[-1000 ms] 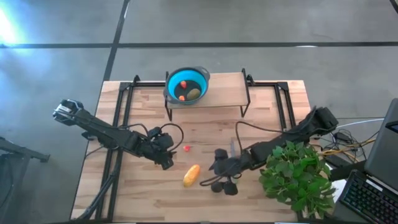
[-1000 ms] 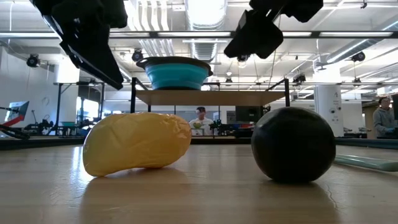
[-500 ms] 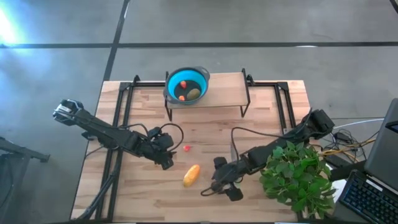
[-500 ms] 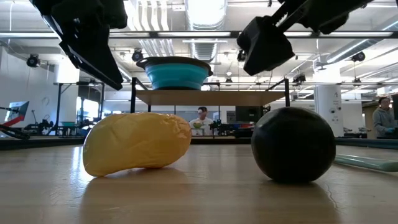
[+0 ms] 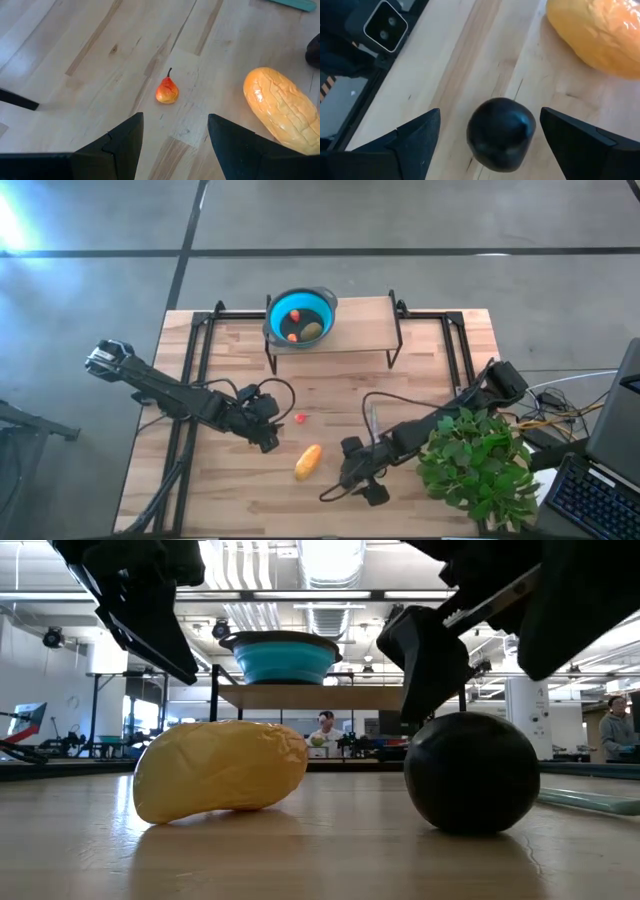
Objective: Pick & Place Fruit
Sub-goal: Put the purple plum in the blue strainer bowl on the shelf
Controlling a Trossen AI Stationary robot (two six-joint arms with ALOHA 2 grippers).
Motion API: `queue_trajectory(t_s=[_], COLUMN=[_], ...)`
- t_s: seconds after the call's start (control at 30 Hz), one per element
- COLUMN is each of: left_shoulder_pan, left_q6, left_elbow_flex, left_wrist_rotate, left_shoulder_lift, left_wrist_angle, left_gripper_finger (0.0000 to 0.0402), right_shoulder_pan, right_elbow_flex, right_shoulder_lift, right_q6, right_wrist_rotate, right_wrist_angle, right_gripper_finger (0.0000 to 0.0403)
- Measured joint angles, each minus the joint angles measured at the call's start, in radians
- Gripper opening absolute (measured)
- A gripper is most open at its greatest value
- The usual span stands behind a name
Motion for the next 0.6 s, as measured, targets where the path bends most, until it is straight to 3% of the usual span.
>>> queue_trajectory(t_s=[0.6], left_shoulder_pan=[0.0], left_q6=[0.0], left_elbow_flex=[0.0], left_wrist_rotate=[0.0], left_shoulder_lift=[0.0], left_wrist_angle=[0.0], left_gripper_finger=[0.0227], right_shoulder_pan=[0.0], right_elbow_flex=[-0.005], right_shoulder_lift=[0.075], right_q6=[0.076], right_wrist_rotate=[0.002], right_wrist_angle=[-0.032], right_gripper_finger=[0.0356])
